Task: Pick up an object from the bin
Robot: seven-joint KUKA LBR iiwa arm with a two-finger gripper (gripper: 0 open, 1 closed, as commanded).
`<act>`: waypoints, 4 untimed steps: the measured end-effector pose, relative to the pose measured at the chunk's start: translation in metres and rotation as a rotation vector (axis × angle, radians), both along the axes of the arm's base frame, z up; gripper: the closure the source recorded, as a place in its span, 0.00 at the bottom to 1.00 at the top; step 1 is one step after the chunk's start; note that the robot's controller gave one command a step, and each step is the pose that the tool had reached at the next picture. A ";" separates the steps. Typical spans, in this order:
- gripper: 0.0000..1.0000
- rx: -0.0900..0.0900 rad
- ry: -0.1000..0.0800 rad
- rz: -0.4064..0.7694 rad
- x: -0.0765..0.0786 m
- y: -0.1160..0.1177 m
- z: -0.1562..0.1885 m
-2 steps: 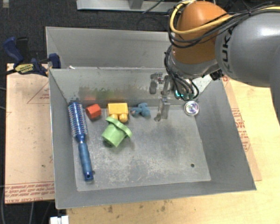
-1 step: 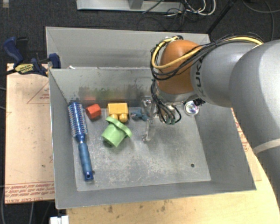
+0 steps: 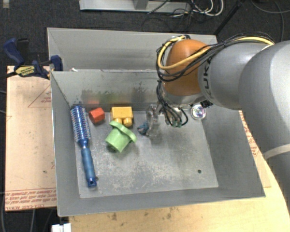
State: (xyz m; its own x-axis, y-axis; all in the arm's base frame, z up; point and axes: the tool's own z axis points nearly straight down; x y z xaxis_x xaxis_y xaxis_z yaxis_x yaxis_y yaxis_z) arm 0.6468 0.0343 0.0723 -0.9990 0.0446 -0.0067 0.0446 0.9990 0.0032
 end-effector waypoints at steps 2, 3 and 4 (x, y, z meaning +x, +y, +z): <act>1.00 -0.001 0.011 -0.048 -0.013 0.011 0.089; 1.00 -0.002 0.000 -0.039 -0.010 0.003 0.130; 1.00 -0.001 0.007 -0.076 0.000 0.005 0.089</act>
Offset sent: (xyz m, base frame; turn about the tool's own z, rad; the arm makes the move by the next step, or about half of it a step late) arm 0.0056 -0.0008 0.1418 0.0482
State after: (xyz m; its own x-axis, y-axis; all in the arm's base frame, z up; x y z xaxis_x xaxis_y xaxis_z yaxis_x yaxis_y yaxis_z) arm 0.6473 0.0395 0.1616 -0.9928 0.1199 0.0004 0.1199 0.9928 0.0017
